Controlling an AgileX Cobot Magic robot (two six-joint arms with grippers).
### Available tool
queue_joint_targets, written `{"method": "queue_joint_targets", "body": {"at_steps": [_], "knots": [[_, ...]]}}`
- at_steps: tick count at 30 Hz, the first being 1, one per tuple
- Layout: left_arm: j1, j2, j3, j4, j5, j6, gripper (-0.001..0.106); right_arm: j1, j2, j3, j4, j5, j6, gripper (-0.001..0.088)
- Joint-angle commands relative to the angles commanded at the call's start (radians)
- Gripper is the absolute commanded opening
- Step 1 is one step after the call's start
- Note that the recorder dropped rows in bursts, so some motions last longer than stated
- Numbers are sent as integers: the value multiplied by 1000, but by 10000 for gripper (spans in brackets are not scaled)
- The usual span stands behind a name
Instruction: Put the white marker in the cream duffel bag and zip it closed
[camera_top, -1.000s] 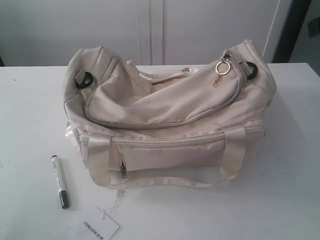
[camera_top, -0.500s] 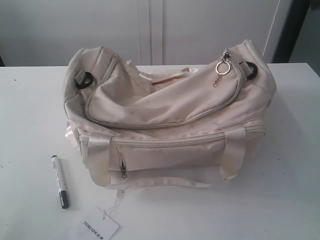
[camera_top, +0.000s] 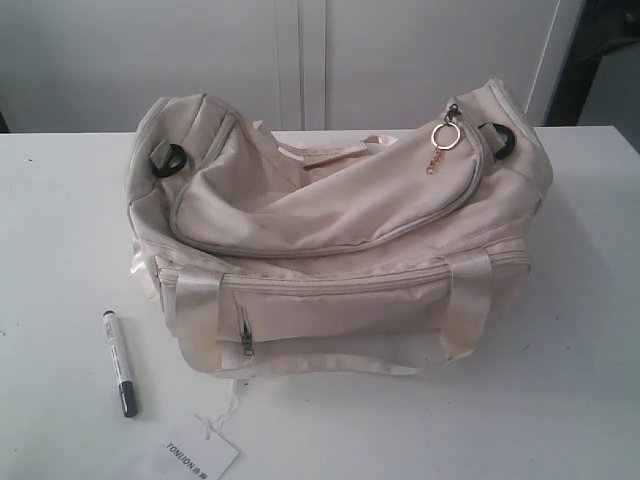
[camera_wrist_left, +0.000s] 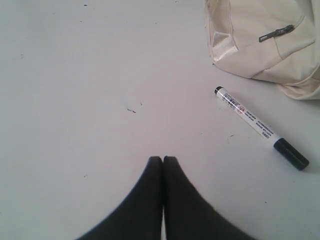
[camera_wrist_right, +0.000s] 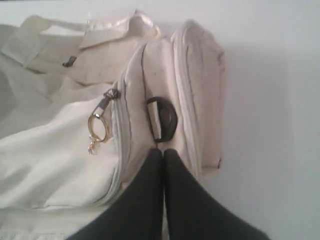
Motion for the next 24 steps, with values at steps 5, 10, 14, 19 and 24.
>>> {"method": "queue_joint_targets", "body": {"at_steps": [5,10,14,19,24], "knots": [[0,0,0,0,0,0,0,1,8,0,0,10,0,0],[0,0,0,0,0,0,0,1,10,0,4,12,-7,0],[0,0,0,0,0,0,0,1,10,0,21,10,-22,0],[0,0,0,0,0,0,0,1,10,0,21,65,-22,0],[0,0,0,0,0,0,0,1,10,0,19,61,-24,0]]}}
